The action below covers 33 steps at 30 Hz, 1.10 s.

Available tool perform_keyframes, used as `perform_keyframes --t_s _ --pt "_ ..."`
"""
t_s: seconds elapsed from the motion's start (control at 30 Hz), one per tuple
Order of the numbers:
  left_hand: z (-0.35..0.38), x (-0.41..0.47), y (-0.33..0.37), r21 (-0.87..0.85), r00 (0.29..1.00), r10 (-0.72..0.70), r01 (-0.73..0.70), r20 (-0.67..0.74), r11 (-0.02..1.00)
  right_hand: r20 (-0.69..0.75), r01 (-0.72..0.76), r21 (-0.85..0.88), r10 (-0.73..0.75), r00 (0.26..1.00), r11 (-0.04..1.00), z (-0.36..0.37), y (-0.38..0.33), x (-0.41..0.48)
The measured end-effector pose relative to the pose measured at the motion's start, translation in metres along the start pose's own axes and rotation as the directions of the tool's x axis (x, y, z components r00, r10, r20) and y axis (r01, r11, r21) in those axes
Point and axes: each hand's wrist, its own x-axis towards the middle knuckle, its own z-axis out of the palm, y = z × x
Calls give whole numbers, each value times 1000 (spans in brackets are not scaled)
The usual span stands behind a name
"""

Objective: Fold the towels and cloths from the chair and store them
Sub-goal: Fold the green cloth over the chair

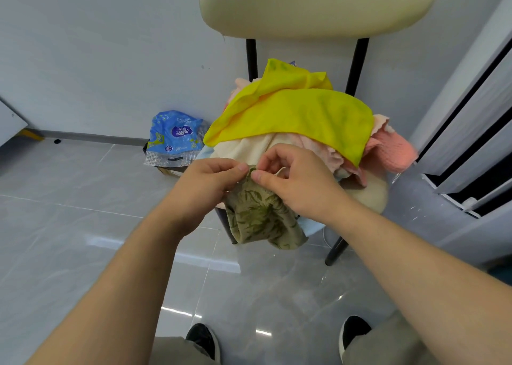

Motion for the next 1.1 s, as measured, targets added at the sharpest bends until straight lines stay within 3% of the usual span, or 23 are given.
perform_keyframes --t_s 0.1,0.27,0.7,1.1 --pt "-3 0 -1 -12 1000 -16 16 19 1000 -13 4 -4 -4 1000 1000 0 1 0" --pt "-7 -3 0 145 997 20 -31 75 989 -11 34 -85 -35 999 996 -1 -1 -2" --pt "-8 -3 0 124 995 14 -27 99 992 -19 58 -125 -60 998 990 6 3 -1" --pt "-7 -3 -2 162 995 40 -54 88 985 -8 -17 -47 16 1000 999 9 3 -1"
